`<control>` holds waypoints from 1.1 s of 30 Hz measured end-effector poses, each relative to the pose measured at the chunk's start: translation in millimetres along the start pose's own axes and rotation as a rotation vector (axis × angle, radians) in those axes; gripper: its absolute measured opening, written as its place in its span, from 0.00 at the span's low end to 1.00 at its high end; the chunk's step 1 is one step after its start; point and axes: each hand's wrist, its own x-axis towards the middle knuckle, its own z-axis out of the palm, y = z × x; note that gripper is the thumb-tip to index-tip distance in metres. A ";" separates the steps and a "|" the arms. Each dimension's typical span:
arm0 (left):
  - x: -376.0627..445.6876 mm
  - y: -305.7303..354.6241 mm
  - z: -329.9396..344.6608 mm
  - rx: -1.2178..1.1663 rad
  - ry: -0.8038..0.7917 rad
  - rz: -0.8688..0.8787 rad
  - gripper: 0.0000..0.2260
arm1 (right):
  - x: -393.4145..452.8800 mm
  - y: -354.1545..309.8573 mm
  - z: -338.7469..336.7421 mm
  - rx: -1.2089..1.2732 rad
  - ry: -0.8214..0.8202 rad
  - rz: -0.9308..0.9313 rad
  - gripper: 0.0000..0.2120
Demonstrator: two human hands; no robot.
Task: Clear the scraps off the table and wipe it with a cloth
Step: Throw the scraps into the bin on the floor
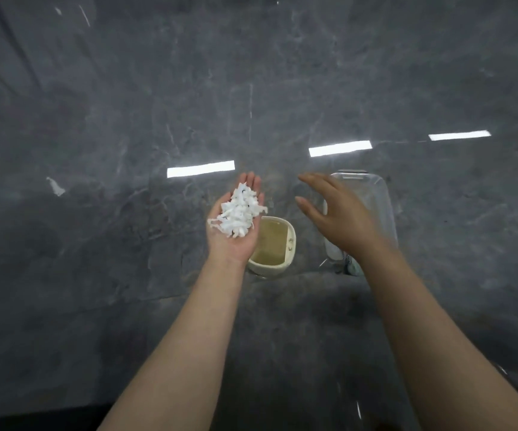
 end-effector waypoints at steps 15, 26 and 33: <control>114.6 -18.6 -139.6 0.196 0.207 0.163 0.13 | 34.3 81.4 118.9 -0.087 -0.295 -0.052 0.14; 124.3 -20.1 -154.2 0.820 0.194 0.258 0.07 | 42.4 79.4 141.8 0.027 -0.339 0.006 0.16; 110.2 -18.9 -149.1 1.028 0.083 0.242 0.19 | 41.0 84.3 143.4 -0.007 -0.334 0.001 0.16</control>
